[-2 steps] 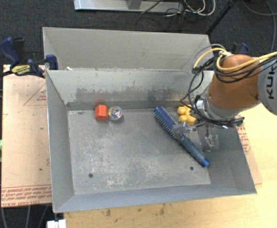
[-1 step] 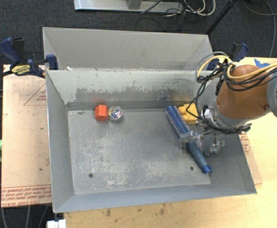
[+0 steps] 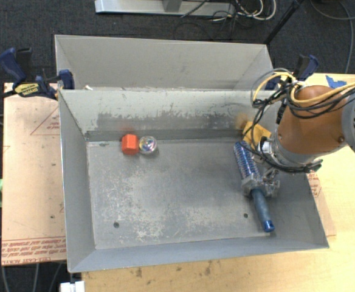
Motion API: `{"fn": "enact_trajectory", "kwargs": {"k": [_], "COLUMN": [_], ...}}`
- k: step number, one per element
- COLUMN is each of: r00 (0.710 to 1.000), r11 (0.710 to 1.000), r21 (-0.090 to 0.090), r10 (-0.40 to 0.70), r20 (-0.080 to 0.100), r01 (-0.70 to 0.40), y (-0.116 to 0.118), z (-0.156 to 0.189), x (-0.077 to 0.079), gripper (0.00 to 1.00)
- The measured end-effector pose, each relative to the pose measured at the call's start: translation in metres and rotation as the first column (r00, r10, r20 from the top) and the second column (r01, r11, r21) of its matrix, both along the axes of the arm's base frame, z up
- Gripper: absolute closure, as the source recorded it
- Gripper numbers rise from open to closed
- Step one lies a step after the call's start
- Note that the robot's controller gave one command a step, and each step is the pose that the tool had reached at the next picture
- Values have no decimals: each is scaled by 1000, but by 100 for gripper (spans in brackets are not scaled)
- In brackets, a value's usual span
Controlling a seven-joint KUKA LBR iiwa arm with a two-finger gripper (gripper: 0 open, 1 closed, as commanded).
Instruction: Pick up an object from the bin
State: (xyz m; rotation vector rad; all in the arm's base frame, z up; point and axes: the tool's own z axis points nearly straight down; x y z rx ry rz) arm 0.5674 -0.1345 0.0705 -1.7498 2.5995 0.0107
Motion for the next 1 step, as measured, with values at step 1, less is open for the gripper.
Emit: {"fn": "enact_trajectory", "kwargs": {"k": [1], "r00": [999], "r11": [999], "r21": [-10], "r10": [-44], "r20": [7], "r01": [44], "y": [-7], "z": [185], "x": [11], "gripper": [100]}}
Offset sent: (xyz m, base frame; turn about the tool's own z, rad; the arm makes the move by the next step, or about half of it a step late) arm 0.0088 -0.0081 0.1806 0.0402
